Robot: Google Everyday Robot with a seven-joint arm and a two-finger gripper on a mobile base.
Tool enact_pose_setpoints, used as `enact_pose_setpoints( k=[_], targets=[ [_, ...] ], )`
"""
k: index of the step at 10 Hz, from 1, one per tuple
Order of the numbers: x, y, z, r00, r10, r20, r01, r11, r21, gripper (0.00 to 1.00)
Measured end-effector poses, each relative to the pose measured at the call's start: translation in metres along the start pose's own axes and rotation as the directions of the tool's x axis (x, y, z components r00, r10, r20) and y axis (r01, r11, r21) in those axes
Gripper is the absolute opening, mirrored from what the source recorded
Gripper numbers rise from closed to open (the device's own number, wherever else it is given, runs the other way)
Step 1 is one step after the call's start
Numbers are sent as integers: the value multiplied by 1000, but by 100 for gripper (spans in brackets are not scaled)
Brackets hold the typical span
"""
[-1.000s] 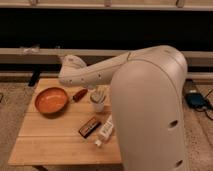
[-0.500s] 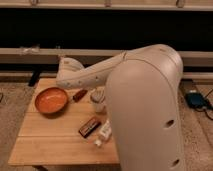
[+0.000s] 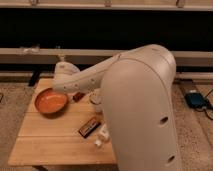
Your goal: Place the white sponge in the ceramic cup
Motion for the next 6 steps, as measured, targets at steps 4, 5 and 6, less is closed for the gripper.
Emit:
enact_pose_setpoints(
  k=[4, 5, 6],
  targets=[
    [-9, -2, 0, 1000, -15, -8, 15, 1000, -12, 79],
    [-9, -2, 0, 1000, -16, -12, 16, 1000, -16, 80],
    [-8, -1, 0, 1000, -15, -17, 14, 1000, -20, 80]
  ],
)
